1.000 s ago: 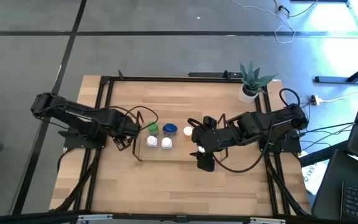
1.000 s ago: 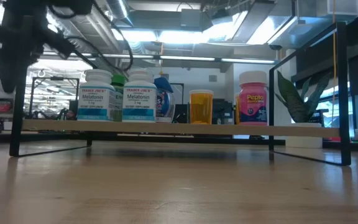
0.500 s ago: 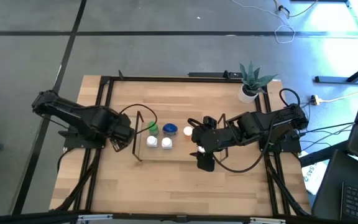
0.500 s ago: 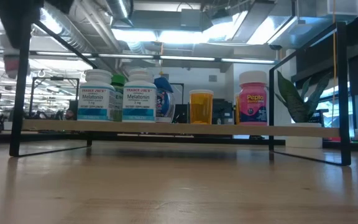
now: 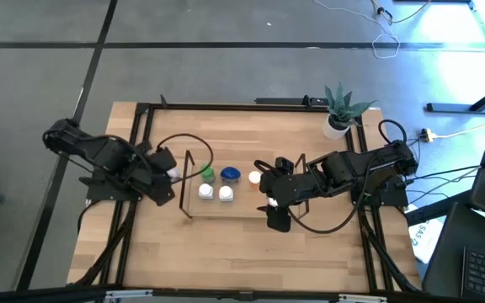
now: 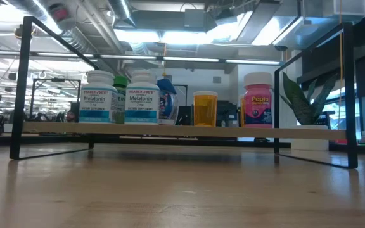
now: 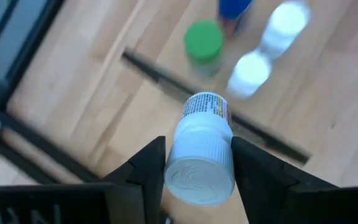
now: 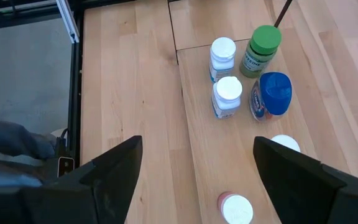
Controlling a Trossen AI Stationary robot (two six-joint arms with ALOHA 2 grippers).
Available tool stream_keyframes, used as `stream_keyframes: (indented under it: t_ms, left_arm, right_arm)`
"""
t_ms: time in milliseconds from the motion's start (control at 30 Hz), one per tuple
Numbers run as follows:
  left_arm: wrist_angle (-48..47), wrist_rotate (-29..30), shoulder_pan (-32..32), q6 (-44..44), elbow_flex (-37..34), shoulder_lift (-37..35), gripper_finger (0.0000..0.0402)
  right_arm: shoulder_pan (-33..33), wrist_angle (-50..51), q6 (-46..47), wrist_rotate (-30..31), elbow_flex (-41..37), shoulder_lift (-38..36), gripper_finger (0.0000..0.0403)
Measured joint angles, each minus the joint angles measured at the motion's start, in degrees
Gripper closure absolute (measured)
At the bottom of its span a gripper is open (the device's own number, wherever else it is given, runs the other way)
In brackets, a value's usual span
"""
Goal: Pick and place medicine bottles onto shelf by color
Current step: Put the small white pill bottle on the shelf
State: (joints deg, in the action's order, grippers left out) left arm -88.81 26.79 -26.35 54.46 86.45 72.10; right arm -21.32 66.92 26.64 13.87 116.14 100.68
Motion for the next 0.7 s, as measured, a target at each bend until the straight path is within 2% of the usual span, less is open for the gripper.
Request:
stream_keyframes:
  t_ms: [233, 467, 700]
  left_arm:
    - [0.56, 3.77, -2.27, -7.80, 8.77, 6.69, 0.0246]
    - [3.12, 3.67, -1.80, -18.36, 16.74, 14.65, 0.0246]
    - [8.39, 0.64, -1.65, -27.76, 21.67, 21.57, 0.0246]
  right_arm:
    - [0.02, 0.00, 0.06, 0.00, 0.00, 0.02, 0.0095]
    - [0.00, 0.00, 0.01, 0.00, 0.00, 0.02, 0.0095]
    - [0.02, 0.00, 0.05, -0.01, 0.00, 0.02, 0.0095]
